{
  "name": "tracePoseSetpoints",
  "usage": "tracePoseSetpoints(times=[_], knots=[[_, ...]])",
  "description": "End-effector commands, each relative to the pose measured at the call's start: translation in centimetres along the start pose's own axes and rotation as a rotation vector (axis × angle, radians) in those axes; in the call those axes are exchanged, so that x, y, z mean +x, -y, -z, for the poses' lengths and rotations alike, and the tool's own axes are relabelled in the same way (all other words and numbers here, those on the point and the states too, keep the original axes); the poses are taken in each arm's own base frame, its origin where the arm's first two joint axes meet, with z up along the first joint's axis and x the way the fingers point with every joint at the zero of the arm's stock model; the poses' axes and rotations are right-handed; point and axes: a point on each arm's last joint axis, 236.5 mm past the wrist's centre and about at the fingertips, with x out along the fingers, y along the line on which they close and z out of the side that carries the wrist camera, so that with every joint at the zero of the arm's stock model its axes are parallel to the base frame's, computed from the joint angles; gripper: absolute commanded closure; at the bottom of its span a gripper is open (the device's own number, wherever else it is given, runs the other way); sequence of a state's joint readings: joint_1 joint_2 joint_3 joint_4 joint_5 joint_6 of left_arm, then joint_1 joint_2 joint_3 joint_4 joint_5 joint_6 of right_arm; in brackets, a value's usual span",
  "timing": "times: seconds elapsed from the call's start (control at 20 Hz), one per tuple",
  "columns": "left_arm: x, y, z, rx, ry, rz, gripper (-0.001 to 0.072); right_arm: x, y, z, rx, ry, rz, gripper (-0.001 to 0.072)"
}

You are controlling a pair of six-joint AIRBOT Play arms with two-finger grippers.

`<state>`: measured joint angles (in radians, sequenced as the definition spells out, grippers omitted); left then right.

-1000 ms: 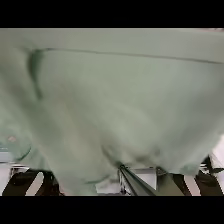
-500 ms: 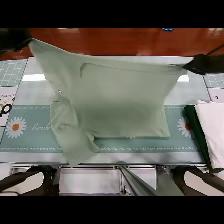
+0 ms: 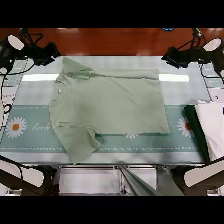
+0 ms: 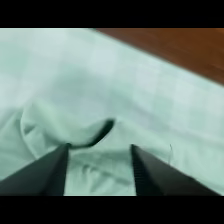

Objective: Fold the shirts.

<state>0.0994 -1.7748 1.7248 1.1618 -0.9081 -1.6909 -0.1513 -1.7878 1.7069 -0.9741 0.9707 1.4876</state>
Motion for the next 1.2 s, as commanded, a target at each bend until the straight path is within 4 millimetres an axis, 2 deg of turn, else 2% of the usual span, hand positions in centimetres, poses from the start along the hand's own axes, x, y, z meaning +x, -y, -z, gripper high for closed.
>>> tracePoseSetpoints(times=[0.0, 0.1, 0.15, 0.25, 0.3, 0.35, 0.4, 0.5, 0.6, 0.7, 0.8, 1.0, 1.15], knots=[[-1.8, -4.8, 4.1, -0.03, -0.258, -0.054, 0.0201, -3.1, 3.2, 0.8, 0.135, -0.108, 0.019, 0.0294], [-6.2, -9.1, 7.0, -0.086, -0.434, -0.094, 0.0201, -8.9, 6.8, 2.6, 0.2, -0.202, 0.07, 0.0294], [-8.3, -9.9, 8.2, -0.064, -0.484, -0.078, 0.02, -11.7, 9.3, 4.0, 0.205, -0.247, 0.148, 0.0294], [-11.5, -11.1, 9.9, -0.051, -0.433, -0.072, 0.02, -17.9, 16.1, 7.5, 0.222, -0.292, 0.45, 0.0294], [-12.5, -12.2, 11.4, -0.095, -0.375, -0.086, 0.02, -19.5, 17.5, 8.9, 0.226, -0.283, 0.521, 0.0294], [-13.1, -12.9, 13.7, -0.158, -0.34, -0.083, 0.02, -19.7, 17.6, 10.6, 0.257, -0.259, 0.502, 0.0294], [-13.4, -13.1, 17.1, -0.222, -0.341, -0.045, 0.0201, -19.1, 17.1, 12.5, 0.287, -0.247, 0.45, 0.0294], [-13.8, -12.3, 23.4, -0.36, -0.408, 0.086, 0.0201, -17.0, 15.5, 17.1, 0.33, -0.24, 0.332, 0.0294], [-14.4, -12.4, 27.7, -0.494, -0.493, 0.16, 0.0201, -15.1, 13.4, 21.1, 0.346, -0.26, 0.223, 0.0294], [-14.8, -13.5, 29.0, -0.567, -0.502, 0.155, 0.0201, -14.1, 11.5, 23.2, 0.352, -0.256, 0.131, 0.0294], [-14.9, -14.6, 29.8, -0.547, -0.519, 0.114, 0.0201, -13.6, 10.1, 24.3, 0.347, -0.258, 0.066, 0.0294], [-14.0, -14.2, 30.8, -0.523, -0.574, 0.106, 0.0202, -13.3, 9.8, 25.3, 0.337, -0.28, 0.05, 0.0294], [-12.8, -14.6, 30.6, -0.526, -0.556, 0.061, 0.0202, -13.4, 9.6, 25.4, 0.337, -0.29, 0.043, 0.0294]])
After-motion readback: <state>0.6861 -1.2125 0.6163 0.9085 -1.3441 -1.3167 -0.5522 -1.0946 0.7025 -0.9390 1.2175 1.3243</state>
